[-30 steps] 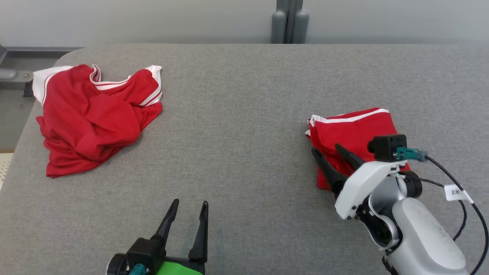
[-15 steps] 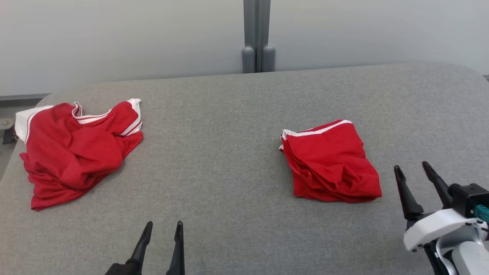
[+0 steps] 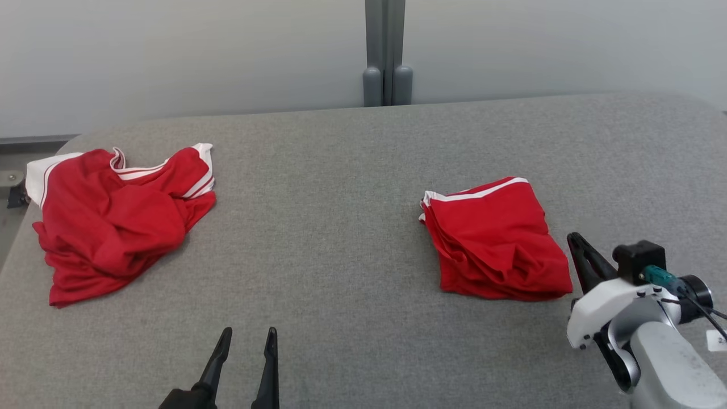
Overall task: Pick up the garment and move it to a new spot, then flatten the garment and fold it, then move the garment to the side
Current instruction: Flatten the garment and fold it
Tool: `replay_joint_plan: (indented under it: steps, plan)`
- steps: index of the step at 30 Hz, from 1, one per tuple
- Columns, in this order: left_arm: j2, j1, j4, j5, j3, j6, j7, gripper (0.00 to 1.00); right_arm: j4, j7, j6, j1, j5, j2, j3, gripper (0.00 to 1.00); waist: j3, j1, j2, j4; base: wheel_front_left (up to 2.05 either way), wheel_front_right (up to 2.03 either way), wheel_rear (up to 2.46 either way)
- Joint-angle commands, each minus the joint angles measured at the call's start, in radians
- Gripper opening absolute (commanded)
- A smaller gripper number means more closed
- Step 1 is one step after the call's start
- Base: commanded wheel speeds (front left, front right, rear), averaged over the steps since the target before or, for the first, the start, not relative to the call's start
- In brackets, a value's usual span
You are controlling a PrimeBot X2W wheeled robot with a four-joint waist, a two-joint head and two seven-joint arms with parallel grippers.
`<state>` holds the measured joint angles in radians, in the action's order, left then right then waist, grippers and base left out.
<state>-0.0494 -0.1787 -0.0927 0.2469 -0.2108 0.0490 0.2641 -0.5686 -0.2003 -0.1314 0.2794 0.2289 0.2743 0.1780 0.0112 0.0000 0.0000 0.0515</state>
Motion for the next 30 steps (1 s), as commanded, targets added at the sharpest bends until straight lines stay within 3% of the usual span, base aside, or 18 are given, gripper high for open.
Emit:
replay_joint_plan:
  steps: [1, 6, 10, 20, 30]
  plan:
    - [-0.002, 0.022, -0.002, -0.001, -0.002, 0.003, 0.000, 1.00, -0.040, 0.006, 0.001, 0.037, -0.006, -0.013, 0.014, 0.00, 0.026, 0.0000, 0.0000, 0.020, 0.00, 0.00, 0.00]
    - [-0.002, 0.043, -0.014, -0.001, -0.017, 0.003, 0.000, 1.00, -0.190, 0.007, 0.001, 0.127, -0.029, -0.032, 0.050, 0.00, 0.052, 0.0000, 0.0000, 0.055, 0.00, 0.00, 0.00]
    - [-0.002, 0.049, -0.015, 0.005, -0.016, -0.007, 0.000, 1.00, -0.237, -0.020, 0.001, 0.139, 0.000, -0.051, 0.099, 0.00, 0.057, 0.0000, 0.0000, 0.078, 0.00, 0.00, 0.00]
    - [-0.002, 0.034, -0.014, 0.005, -0.008, -0.011, 0.000, 1.00, -0.204, 0.006, 0.001, 0.103, 0.117, -0.038, 0.340, 0.00, 0.043, 0.0000, 0.0000, 0.099, 0.00, 0.00, 0.00]
    - [-0.002, 0.041, -0.017, -0.006, -0.012, -0.005, 0.000, 1.00, -0.187, -0.009, 0.001, 0.103, 0.164, -0.061, 0.406, 0.00, 0.015, 0.0000, 0.0000, 0.095, 0.00, 0.00, 0.00]
